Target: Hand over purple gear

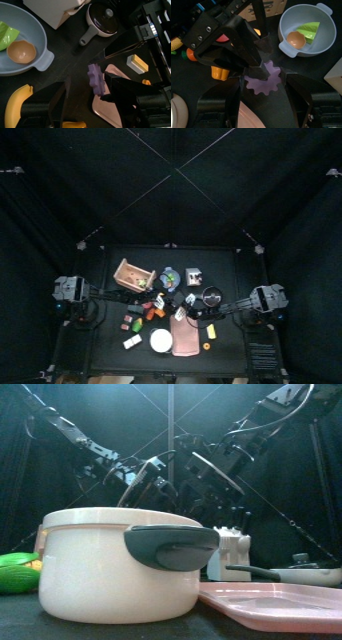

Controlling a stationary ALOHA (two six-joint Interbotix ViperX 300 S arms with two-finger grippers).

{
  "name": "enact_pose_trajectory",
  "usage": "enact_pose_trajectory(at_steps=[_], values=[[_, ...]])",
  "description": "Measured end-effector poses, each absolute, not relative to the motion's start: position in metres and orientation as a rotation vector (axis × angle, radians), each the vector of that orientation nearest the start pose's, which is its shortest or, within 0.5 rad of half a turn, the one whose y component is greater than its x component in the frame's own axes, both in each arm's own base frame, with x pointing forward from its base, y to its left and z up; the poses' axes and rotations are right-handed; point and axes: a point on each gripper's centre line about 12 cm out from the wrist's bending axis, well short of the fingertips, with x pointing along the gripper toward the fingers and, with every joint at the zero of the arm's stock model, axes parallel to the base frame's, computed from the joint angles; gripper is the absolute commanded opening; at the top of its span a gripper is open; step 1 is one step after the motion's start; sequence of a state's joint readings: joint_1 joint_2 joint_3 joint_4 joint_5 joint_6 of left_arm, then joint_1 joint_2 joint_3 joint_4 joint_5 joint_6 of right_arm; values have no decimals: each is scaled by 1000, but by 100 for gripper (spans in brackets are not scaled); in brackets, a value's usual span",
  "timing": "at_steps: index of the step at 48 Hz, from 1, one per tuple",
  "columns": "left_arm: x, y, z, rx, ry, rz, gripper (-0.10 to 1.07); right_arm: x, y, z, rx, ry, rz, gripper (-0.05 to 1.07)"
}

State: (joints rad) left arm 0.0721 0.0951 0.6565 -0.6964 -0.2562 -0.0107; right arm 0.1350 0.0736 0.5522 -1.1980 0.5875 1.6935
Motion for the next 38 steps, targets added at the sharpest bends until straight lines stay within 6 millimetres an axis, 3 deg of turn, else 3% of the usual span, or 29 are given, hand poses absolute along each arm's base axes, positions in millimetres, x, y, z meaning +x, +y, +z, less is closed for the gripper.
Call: enact_pose_trajectory(at_steps=[7,23,38], values=[[406,48,153,-647,453,411,84,395,-8,169,232,682,-593,74],[412,48,156,-646,442,405,51,395,-8,169,234,681,-595,74],[412,48,154,-644,447,406,50,394,-10,169,217,680,-604,75]])
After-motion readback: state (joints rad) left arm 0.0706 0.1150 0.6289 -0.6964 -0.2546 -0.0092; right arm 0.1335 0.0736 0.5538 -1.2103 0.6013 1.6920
